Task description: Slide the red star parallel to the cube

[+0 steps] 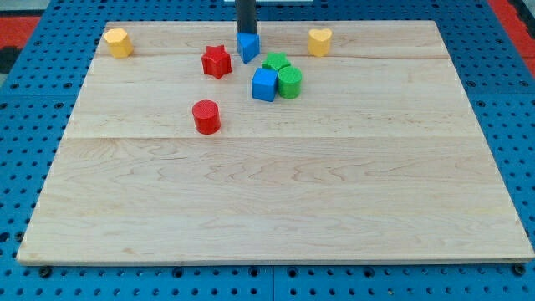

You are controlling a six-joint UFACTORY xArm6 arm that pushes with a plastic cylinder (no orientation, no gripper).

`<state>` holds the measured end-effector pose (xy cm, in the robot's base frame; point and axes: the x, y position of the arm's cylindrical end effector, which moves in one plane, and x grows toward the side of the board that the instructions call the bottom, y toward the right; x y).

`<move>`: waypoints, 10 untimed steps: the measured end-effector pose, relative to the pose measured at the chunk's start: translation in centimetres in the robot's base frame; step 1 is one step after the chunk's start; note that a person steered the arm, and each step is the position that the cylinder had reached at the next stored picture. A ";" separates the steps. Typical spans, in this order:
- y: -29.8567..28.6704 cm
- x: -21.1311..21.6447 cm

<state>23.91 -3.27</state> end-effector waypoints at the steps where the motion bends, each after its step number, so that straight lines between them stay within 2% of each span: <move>1: 0.1 2.0; 3: 0.5 -0.2; 5: 0.8 -0.3; 6: -2.0 0.1; 7: -6.7 1.5; 9: -0.7 6.6; 10: -0.8 9.1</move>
<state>32.96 -4.04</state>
